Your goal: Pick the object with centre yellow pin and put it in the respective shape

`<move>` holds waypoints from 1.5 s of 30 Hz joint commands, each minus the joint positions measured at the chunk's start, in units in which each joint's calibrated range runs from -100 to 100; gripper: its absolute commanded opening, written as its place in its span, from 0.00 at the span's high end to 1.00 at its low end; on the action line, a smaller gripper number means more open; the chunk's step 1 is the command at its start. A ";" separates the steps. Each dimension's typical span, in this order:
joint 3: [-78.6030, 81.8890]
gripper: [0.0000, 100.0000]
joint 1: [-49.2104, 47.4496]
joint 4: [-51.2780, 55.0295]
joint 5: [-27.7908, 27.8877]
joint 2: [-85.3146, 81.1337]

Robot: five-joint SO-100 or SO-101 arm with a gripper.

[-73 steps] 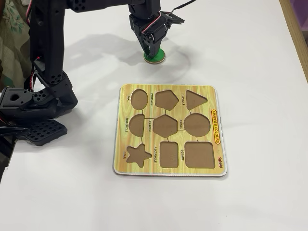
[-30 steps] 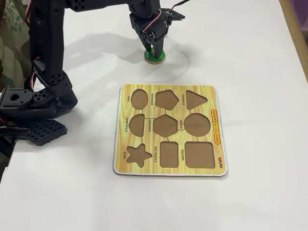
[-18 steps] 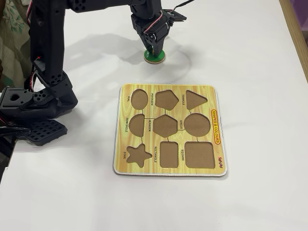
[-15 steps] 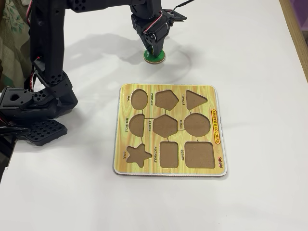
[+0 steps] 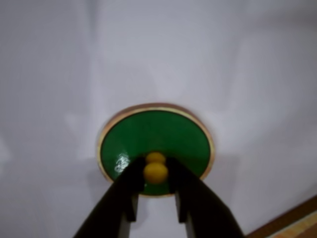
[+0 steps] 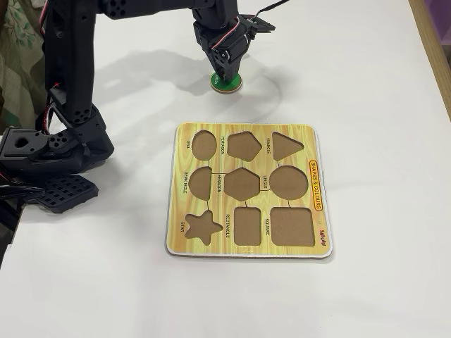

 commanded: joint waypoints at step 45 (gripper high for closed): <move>-0.63 0.97 32.87 9.29 9.60 -16.13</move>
